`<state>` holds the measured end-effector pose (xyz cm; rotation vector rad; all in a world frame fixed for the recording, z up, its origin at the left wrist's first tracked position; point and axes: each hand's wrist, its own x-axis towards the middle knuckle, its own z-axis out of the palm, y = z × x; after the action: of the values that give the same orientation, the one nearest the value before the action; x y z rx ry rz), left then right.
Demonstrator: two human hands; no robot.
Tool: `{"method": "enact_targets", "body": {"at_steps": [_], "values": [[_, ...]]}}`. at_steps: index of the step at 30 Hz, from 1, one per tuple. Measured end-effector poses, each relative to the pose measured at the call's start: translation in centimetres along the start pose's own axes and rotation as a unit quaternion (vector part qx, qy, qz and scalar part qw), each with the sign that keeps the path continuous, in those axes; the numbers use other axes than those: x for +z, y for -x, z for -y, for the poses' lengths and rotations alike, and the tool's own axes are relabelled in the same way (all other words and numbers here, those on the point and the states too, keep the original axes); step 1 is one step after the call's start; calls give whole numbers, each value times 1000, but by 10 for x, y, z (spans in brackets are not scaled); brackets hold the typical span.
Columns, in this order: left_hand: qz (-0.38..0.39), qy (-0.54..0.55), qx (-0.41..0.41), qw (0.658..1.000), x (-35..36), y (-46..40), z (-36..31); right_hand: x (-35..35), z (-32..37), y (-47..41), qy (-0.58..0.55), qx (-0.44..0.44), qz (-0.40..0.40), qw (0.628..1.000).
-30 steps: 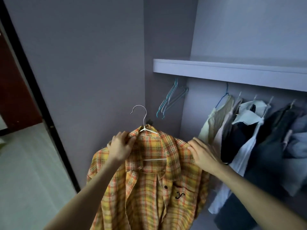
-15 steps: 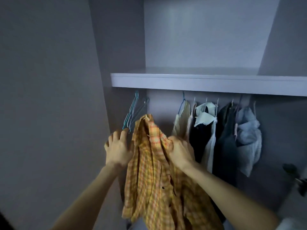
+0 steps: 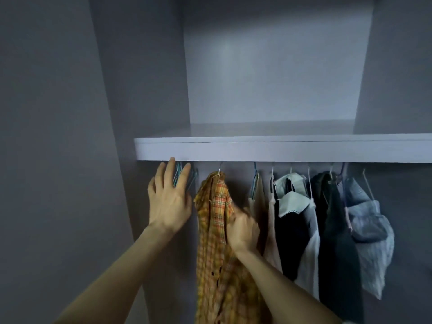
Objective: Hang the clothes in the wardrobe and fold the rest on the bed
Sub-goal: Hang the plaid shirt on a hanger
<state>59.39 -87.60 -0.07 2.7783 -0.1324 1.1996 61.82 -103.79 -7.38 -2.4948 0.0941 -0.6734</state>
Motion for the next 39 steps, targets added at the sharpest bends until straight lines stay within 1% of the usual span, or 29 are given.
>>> {"method": "enact_targets", "body": {"at_steps": [3, 6, 9, 12, 16, 21, 26, 28, 30, 32, 36, 39], "values": [[-39, -29, 77, 996, 16, -26, -2, 16, 0, -19, -7, 37, -7, 999], [-3, -61, 128, 990, 39, -50, -4, 27, -1, -38, 4, 47, -25, 999], [-6, -75, 129, 989, 62, -61, -1, 35, 3, -56, 11, 39, -41, 998], [-45, -76, 133, 987, 75, -62, 3, 44, 4, -71, 25, 38, -46, 998], [-58, -73, 135, 986, 71, -62, 5, 58, 3, -70, 50, 57, -24, 997], [-35, -78, 132, 988, 66, -58, 10, 69, 10, -55, 79, 65, -8, 995], [29, -78, 148, 985, 50, -51, 21, 77, 19, -32, 131, 9, 27, 991], [67, -64, 138, 986, 43, -43, 25, 73, 17, -20, 146, -11, 40, 988], [96, -37, 106, 989, 36, -27, 32, 65, 15, -6, 151, -27, 42, 987], [106, 5, 69, 992, 26, -7, 37, 51, 15, 9, 131, -53, 43, 989], [88, 117, -1, 989, -3, 39, 33, 12, 15, 54, 28, -138, 60, 988], [75, 142, -37, 986, -21, 80, 29, -14, 17, 92, -57, -136, 103, 984]]}}
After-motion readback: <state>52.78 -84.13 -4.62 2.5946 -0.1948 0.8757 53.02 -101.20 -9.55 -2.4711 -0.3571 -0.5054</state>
